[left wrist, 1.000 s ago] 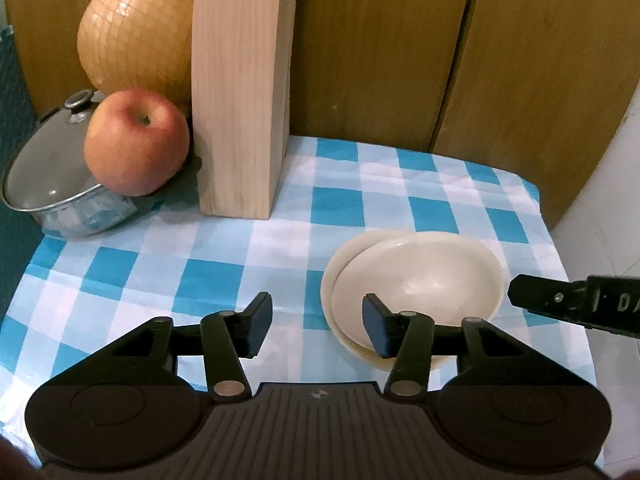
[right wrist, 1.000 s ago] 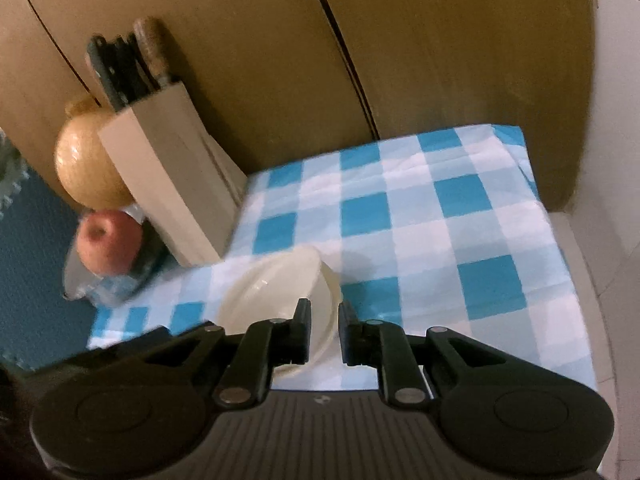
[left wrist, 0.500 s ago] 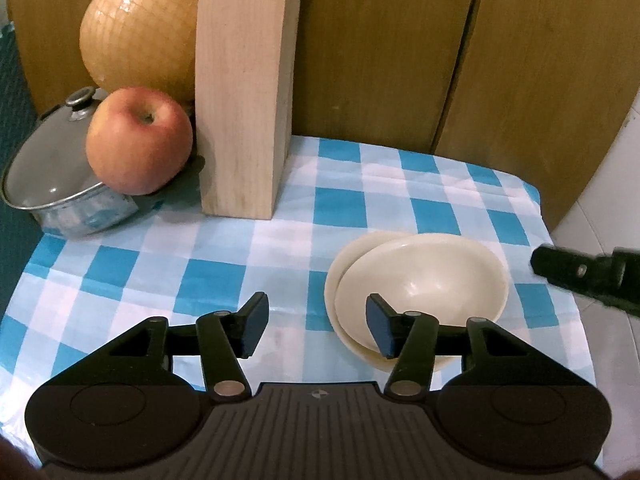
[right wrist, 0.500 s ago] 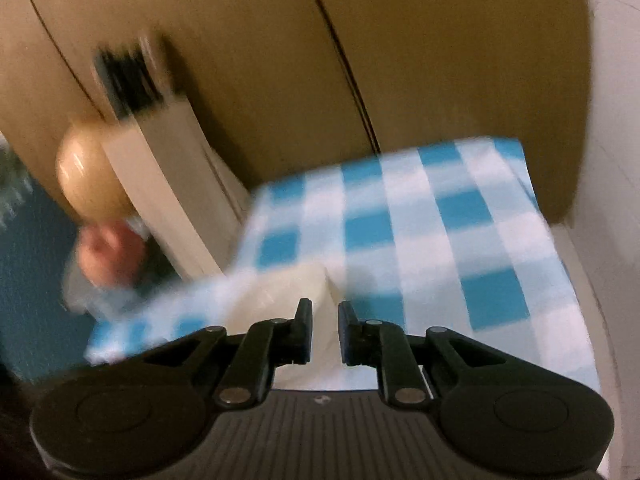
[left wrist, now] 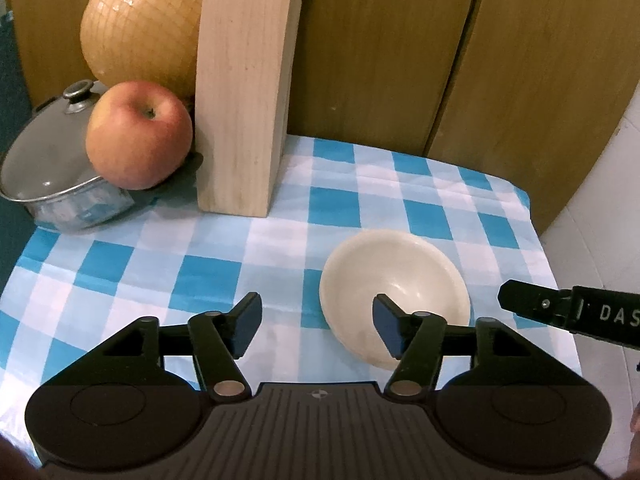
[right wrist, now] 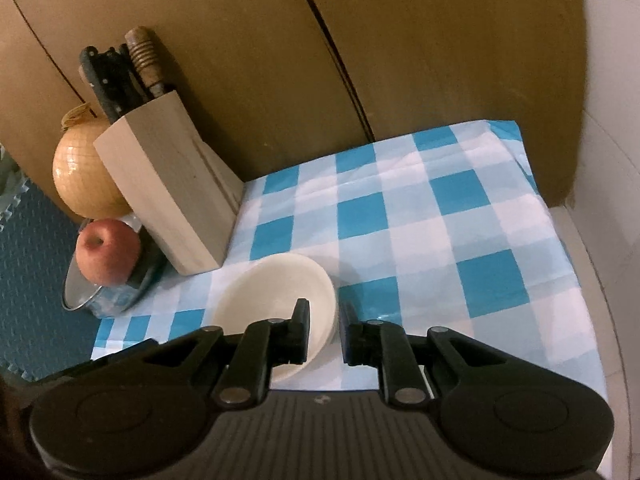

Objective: Organize plates and bowls
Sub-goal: 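Withdraw the open right gripper from the bowl stack, then grasp the rim of the nested white bowls with the right gripper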

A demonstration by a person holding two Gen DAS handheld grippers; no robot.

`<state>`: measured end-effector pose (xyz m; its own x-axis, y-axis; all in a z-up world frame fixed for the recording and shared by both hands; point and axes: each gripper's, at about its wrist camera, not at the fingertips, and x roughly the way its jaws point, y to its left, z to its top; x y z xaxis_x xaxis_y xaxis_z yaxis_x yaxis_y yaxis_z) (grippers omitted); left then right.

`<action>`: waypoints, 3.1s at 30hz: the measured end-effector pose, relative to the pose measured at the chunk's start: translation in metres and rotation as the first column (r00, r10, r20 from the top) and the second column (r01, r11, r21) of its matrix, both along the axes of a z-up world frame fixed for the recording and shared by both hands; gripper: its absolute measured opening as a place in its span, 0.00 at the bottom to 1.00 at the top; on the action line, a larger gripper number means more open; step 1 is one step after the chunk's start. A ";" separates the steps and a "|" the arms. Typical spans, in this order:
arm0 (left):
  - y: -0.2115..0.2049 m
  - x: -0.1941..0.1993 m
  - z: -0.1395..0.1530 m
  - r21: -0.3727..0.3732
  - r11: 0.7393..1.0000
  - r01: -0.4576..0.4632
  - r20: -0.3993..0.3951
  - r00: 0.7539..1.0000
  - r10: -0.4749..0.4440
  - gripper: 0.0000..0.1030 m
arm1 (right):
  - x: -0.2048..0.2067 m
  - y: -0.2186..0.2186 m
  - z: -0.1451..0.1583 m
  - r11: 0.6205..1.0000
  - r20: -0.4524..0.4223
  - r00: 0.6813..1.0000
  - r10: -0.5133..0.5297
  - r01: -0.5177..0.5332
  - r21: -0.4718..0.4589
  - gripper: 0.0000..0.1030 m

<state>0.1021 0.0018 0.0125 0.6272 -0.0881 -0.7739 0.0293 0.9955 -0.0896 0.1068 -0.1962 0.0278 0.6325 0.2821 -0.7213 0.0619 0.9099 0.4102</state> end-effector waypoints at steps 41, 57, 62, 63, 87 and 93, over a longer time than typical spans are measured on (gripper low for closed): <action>-0.010 0.021 -0.032 0.081 0.995 0.057 -0.008 0.998 -0.057 0.89 | 0.041 0.006 -0.042 0.999 -0.079 0.997 -0.025 0.028 0.039 0.39; -0.012 0.035 -0.048 0.113 0.990 0.081 -0.032 0.996 -0.078 0.86 | 0.051 0.012 -0.055 0.999 -0.124 0.992 0.008 -0.003 0.045 0.38; -0.016 0.037 -0.054 0.122 0.987 0.103 -0.054 0.994 -0.097 0.72 | 0.053 0.014 -0.060 0.999 -0.159 0.987 0.026 -0.018 0.050 0.26; -0.016 0.038 -0.056 0.117 0.987 0.106 -0.063 0.993 -0.099 0.71 | 0.053 0.015 -0.062 0.998 -0.164 0.986 0.032 -0.024 0.050 0.22; -0.017 0.040 -0.054 0.059 0.987 0.148 -0.087 0.986 -0.143 0.42 | 0.053 0.021 -0.063 0.997 -0.166 0.984 0.065 -0.059 0.047 0.10; -0.013 0.044 -0.055 0.022 0.991 0.133 -0.091 0.987 -0.131 0.41 | 0.050 0.027 -0.060 0.998 -0.152 0.986 0.062 -0.063 -0.004 0.10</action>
